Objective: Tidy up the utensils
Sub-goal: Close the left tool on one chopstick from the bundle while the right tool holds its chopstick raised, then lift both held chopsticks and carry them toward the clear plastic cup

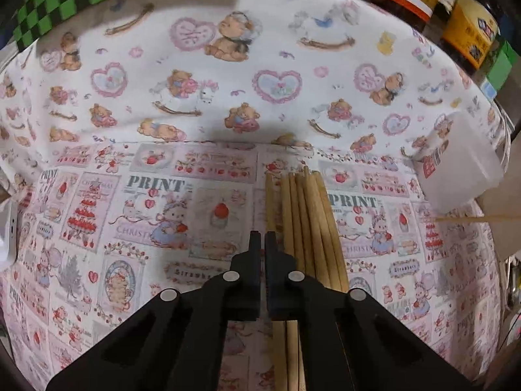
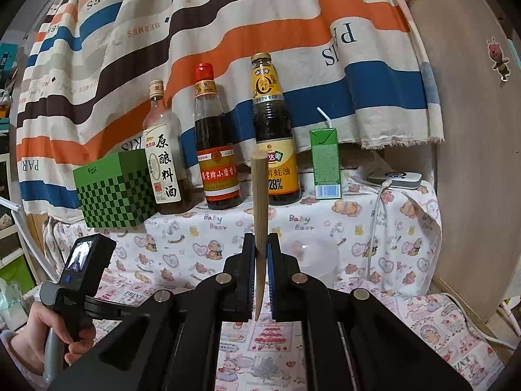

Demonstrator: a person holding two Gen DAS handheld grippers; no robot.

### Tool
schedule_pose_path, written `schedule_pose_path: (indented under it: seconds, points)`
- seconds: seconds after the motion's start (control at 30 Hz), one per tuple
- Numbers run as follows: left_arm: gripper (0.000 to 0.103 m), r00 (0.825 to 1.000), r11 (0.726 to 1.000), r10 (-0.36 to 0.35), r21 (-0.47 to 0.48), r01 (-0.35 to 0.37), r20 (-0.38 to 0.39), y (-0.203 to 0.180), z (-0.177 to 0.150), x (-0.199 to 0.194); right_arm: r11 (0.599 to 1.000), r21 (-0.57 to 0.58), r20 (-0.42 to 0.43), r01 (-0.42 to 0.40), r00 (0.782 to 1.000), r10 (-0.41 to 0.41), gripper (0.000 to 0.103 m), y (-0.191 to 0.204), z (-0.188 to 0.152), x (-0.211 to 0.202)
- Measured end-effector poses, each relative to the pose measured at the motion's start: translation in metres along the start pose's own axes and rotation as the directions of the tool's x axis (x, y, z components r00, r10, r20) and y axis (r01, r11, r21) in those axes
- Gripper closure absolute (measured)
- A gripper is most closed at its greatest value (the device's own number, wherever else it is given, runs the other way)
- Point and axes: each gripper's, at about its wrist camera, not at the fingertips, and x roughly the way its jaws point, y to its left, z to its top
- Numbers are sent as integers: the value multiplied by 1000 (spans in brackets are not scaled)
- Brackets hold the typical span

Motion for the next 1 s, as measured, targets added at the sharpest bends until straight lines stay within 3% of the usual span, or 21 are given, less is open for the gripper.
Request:
schedule_pose_path:
  seconds: [0.1,0.27,0.4,0.67,0.8,1.0]
  points:
    - [102,1000,1000,7,13,-7,-14,0,-1,4,1000,1,-4,1,1000,-1,95,-1,0,0]
    - [102,999,999,-7,-40,9,50,-2,-5,6,1000,4,-6,4,1000,-4,95,-1,-1,1]
    - [102,996,997,-58,-36,61,70,3,-5,-3,1000,6,-5,7,1000,-7,95,-2,0,0]
    - [101,998,997,8,72,-12,58,-14,0,8,999,-18,3,27,1000,-27,95,0,1,-1]
    - [101,998,997,-60,54,60,14,-7,4,6,999,-20,7,31,1000,-31,95,0,2,-1]
    - [90,999,996,-39,84,39,-2,-19,5,16,999,6,1,39,999,-39,95,-6,4,-1]
